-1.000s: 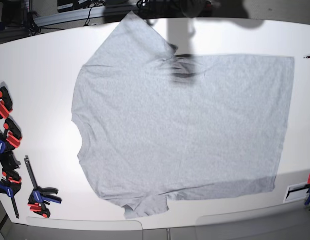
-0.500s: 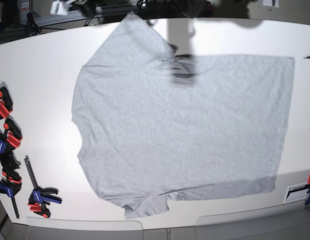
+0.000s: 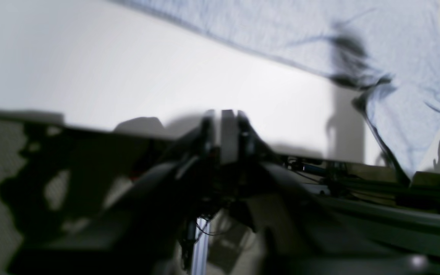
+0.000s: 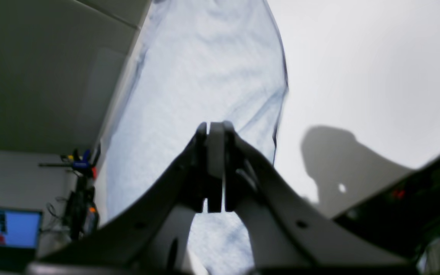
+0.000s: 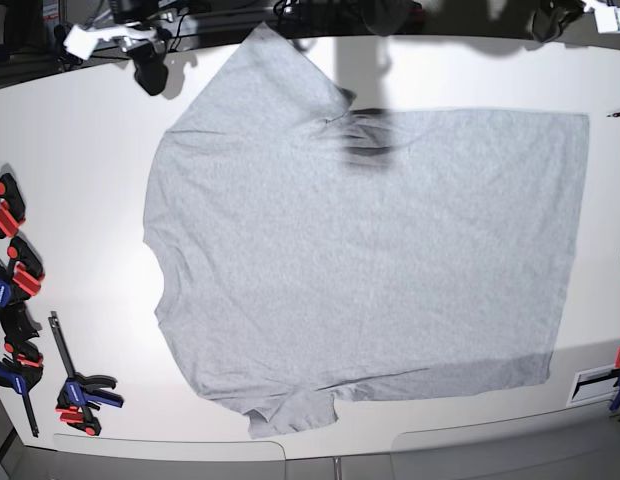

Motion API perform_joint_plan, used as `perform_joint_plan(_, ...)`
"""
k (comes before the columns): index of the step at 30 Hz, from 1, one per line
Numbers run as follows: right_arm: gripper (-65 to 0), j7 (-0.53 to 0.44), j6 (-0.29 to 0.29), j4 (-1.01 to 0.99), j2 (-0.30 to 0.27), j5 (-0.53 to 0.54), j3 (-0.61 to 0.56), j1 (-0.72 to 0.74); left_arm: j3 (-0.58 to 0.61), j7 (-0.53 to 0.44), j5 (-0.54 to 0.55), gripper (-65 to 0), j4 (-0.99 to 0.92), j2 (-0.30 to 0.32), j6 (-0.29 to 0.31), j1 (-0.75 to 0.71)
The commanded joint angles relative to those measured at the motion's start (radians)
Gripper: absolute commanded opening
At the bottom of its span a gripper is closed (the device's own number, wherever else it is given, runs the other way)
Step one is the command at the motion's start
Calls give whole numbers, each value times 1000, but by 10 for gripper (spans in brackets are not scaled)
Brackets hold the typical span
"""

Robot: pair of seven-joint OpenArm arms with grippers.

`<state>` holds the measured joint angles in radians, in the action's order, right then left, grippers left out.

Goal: Fold the T-shirt properly
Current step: 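Grasp the grey T-shirt's collar-side edge with both grippers and pull it taut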

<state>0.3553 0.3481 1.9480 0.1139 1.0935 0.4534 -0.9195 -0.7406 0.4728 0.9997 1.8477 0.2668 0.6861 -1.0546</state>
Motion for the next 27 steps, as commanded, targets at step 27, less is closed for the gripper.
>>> perform_joint_plan(27,-383,55,-50,-296,42,-92,-127,157,-9,13,24,-458,12,39,12,-1)
